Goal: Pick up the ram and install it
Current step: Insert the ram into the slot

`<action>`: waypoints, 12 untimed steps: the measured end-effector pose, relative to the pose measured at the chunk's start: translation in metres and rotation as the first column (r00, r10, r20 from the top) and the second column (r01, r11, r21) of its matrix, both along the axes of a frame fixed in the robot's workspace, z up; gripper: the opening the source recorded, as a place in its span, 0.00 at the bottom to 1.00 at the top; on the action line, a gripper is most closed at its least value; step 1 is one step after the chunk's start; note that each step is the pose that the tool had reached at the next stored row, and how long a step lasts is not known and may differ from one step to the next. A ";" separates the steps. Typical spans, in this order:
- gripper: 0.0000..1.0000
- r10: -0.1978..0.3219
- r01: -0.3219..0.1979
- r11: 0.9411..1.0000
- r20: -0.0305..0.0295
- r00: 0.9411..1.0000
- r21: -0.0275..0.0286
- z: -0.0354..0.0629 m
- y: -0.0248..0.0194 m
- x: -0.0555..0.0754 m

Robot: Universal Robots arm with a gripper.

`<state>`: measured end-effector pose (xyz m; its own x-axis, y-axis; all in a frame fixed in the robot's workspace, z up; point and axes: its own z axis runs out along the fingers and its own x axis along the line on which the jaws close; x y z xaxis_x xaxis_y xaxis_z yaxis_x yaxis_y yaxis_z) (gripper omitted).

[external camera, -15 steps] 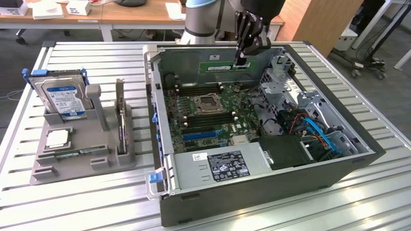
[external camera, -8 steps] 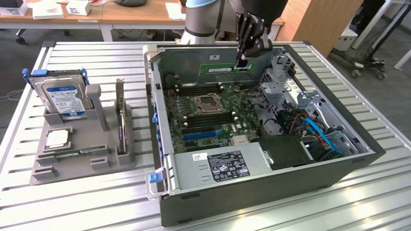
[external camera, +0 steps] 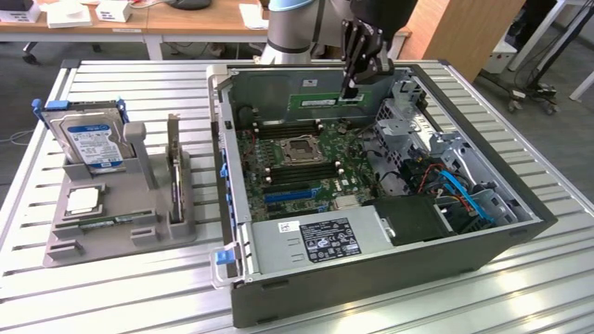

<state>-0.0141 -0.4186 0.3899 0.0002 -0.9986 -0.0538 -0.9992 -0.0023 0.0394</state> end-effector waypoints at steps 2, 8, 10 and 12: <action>0.11 0.000 0.000 1.000 0.000 1.000 0.000 -0.0021 0.0000 0.000; 0.11 0.000 0.000 1.000 0.000 1.000 0.000 -0.0104 0.0000 0.000; 0.11 0.000 0.000 1.000 0.000 1.000 0.000 -0.0133 0.0000 0.000; 0.11 0.000 0.000 1.000 0.000 1.000 0.000 -0.0159 0.0000 0.000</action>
